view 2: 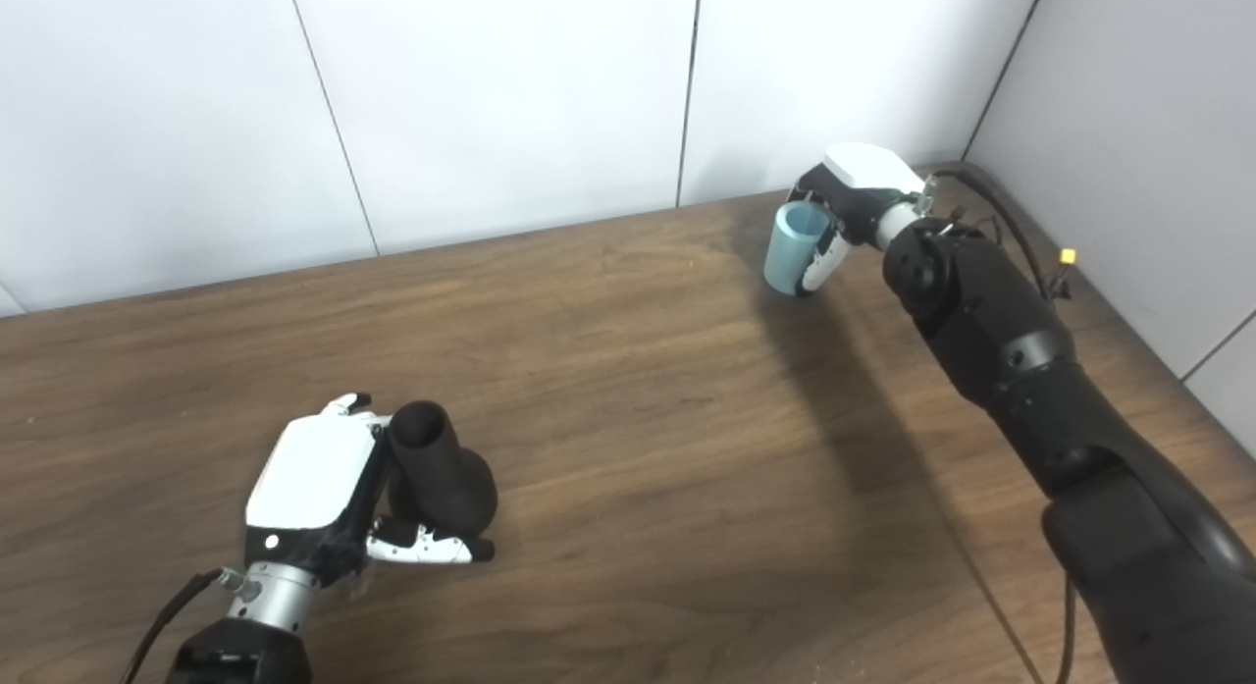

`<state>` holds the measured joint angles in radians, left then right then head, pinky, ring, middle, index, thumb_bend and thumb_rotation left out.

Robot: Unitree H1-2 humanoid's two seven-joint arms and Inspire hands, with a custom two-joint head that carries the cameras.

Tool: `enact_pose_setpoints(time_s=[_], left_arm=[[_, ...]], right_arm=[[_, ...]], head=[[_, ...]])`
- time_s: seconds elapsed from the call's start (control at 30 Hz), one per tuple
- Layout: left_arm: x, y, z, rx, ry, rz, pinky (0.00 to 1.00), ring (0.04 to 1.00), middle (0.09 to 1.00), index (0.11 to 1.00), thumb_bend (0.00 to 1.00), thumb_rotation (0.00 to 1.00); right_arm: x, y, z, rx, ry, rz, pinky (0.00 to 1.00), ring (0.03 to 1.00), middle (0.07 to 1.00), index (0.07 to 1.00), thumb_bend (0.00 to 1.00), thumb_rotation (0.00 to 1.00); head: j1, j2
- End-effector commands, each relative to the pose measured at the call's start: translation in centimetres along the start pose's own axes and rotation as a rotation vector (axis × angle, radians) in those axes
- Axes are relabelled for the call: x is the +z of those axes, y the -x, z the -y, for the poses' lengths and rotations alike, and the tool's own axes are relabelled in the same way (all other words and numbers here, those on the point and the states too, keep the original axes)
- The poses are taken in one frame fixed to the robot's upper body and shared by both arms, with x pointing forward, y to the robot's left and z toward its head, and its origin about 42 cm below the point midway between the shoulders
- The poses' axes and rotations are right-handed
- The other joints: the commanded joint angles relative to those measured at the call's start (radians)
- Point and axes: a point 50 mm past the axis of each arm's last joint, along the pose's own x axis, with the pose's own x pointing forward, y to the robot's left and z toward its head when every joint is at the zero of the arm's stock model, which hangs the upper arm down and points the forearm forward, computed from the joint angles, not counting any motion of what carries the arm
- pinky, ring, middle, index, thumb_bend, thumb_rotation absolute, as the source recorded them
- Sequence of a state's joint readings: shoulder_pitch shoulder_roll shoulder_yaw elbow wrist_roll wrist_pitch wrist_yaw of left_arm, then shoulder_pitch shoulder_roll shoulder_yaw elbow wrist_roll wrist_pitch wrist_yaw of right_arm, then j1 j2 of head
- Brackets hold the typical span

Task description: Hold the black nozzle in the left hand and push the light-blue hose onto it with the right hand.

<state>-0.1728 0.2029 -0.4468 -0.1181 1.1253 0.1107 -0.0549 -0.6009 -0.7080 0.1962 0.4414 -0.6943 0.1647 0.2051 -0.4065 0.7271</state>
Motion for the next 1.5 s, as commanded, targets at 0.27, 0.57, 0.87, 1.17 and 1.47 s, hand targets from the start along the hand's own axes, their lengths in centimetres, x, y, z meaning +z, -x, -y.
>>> enact_pose_setpoints(time_s=[0.27, 0.57, 0.87, 1.17, 1.47], left_arm=[[-0.4, 0.4, -0.2, -0.005, -0.024, -0.010, 0.86, 0.594, 0.460, 0.500, 0.53, 0.00], [-0.4, 0.4, -0.3, -0.006, -0.022, -0.008, 0.87, 0.599, 0.466, 0.497, 0.53, 0.00], [-0.4, 0.4, -0.2, -0.002, -0.025, -0.004, 0.86, 0.596, 0.467, 0.497, 0.53, 0.00], [-0.1, 0.4, -0.2, -0.004, -0.024, -0.006, 0.85, 0.594, 0.467, 0.497, 0.53, 0.00], [0.4, 0.3, 0.0, -0.008, -0.024, -0.014, 0.87, 0.601, 0.469, 0.497, 0.53, 0.00]], right_arm=[[0.2, 0.3, 3.1, -0.206, -0.016, 0.091, 0.49, 0.438, 0.514, 0.478, 0.52, 0.00], [0.6, 0.4, 3.3, -0.242, -0.010, 0.114, 0.46, 0.425, 0.508, 0.480, 0.52, 0.00], [1.5, 1.1, 3.7, -0.270, -0.002, 0.166, 0.56, 0.415, 0.496, 0.497, 0.52, 0.00], [4.7, 3.8, 5.8, -0.292, -0.029, 0.246, 0.50, 0.405, 0.498, 0.497, 0.52, 0.00], [10.1, 7.7, 8.9, -0.347, -0.033, 0.413, 0.41, 0.376, 0.506, 0.495, 0.52, 0.00]], head=[[0.000, 0.006], [0.003, 0.008], [0.014, 0.008], [0.029, 0.010], [0.078, 0.010]])
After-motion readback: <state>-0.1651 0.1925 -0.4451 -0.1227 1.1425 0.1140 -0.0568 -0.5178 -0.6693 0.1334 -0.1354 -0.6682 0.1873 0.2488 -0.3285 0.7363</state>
